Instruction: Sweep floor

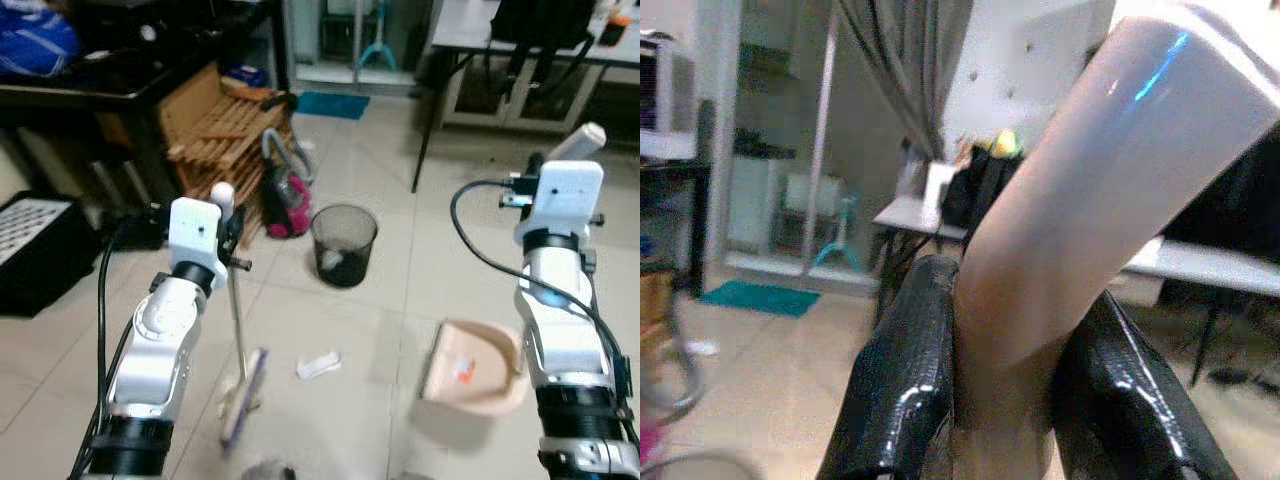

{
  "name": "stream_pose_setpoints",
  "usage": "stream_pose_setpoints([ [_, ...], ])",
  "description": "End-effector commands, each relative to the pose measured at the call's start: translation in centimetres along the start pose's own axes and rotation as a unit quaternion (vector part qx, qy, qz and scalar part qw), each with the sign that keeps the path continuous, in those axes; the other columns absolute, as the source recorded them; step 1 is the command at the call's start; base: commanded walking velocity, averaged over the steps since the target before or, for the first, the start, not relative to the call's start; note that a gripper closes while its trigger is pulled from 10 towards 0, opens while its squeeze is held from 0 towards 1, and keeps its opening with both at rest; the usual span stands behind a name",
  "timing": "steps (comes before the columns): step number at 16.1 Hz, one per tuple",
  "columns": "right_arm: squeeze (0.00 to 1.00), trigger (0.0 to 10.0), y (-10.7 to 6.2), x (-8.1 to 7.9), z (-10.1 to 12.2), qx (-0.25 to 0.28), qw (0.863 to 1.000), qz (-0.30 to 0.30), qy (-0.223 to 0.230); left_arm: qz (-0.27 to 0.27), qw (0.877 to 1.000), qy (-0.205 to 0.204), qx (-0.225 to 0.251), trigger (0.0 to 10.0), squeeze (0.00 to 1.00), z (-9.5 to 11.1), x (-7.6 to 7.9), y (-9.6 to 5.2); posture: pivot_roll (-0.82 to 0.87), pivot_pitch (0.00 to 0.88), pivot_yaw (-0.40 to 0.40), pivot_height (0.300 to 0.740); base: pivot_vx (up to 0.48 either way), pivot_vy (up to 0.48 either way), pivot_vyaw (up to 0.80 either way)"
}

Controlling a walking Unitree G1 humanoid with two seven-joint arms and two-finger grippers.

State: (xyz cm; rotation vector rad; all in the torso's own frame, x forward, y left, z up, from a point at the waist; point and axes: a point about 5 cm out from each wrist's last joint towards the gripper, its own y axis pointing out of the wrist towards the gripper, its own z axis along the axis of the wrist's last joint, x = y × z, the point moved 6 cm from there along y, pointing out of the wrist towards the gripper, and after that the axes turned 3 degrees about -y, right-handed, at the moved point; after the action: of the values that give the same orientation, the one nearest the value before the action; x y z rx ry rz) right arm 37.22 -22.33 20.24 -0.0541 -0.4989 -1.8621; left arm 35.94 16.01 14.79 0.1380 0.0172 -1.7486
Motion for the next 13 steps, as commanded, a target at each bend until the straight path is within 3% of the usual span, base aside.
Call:
stream_pose_setpoints([
  [1,0.00,10.0,0.2,-0.1,1.0,0.014,1.000,0.006,0.007,-0.003,1.000,0.014,0.019,10.0,0.00,1.2,-0.2,0.2,-0.07,0.002,0.051,0.740,-0.259,0.000,0.00],
  [4,0.00,10.0,-0.2,-0.7,0.5,0.002,1.000,0.017,0.010,-0.002,1.000,0.015,0.018,10.0,0.00,1.1,-0.3,0.1,-0.07,0.001,0.048,0.740,-0.257,0.000,0.00],
  [13,0.00,10.0,-1.7,-2.2,-1.8,-0.056,0.997,0.061,0.002,0.012,1.000,0.017,0.004,10.0,0.00,0.2,-0.7,-0.6,-0.08,0.000,0.031,0.740,0.000,0.000,0.00],
])
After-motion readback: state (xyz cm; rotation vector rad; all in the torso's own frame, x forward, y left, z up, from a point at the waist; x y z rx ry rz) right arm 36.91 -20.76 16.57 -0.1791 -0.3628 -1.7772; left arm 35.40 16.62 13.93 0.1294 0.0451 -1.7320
